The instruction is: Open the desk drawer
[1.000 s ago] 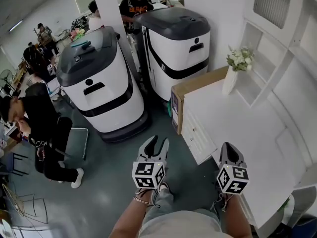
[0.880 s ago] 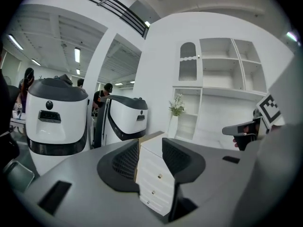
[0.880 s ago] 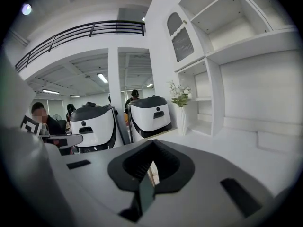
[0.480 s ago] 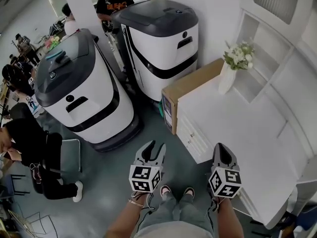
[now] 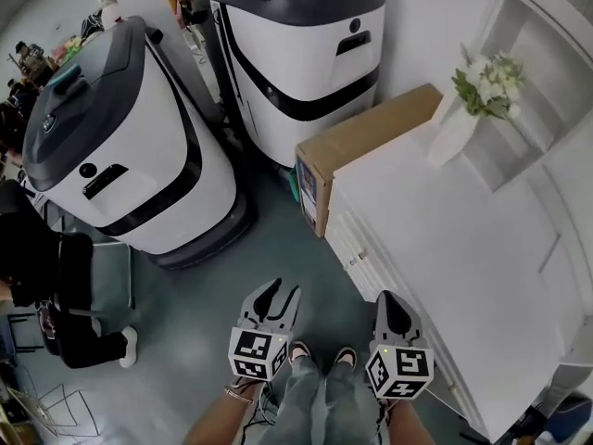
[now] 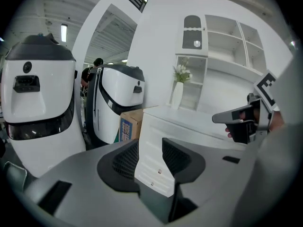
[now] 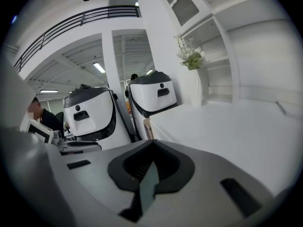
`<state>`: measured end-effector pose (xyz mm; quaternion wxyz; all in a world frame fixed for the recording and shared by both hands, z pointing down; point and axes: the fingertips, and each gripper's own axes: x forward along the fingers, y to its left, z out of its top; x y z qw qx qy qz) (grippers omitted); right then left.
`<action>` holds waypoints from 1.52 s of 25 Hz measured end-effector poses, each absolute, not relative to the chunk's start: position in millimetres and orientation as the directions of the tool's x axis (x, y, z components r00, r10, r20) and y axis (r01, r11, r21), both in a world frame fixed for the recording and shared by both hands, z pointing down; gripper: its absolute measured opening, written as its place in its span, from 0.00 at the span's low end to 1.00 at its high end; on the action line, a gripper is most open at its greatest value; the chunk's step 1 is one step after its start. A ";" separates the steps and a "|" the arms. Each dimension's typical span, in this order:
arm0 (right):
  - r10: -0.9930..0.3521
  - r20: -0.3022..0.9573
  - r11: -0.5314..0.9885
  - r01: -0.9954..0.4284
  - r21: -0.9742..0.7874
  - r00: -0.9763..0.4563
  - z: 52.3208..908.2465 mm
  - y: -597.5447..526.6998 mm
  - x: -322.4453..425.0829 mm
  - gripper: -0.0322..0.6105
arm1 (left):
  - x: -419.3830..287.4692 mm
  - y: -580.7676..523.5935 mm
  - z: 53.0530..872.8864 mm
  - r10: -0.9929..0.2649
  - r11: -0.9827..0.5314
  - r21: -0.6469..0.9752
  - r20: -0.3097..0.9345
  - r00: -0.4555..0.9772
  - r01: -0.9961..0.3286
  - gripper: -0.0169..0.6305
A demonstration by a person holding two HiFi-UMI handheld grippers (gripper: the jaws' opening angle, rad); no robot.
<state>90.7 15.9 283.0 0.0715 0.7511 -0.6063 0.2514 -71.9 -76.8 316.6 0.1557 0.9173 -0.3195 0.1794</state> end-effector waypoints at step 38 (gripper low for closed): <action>-0.636 0.750 -0.406 -0.905 -0.126 0.181 734.5 82.2 122.7 0.06 | 40.2 -70.7 802.0 -0.224 -0.905 0.182 0.566 0.794 -0.385 0.27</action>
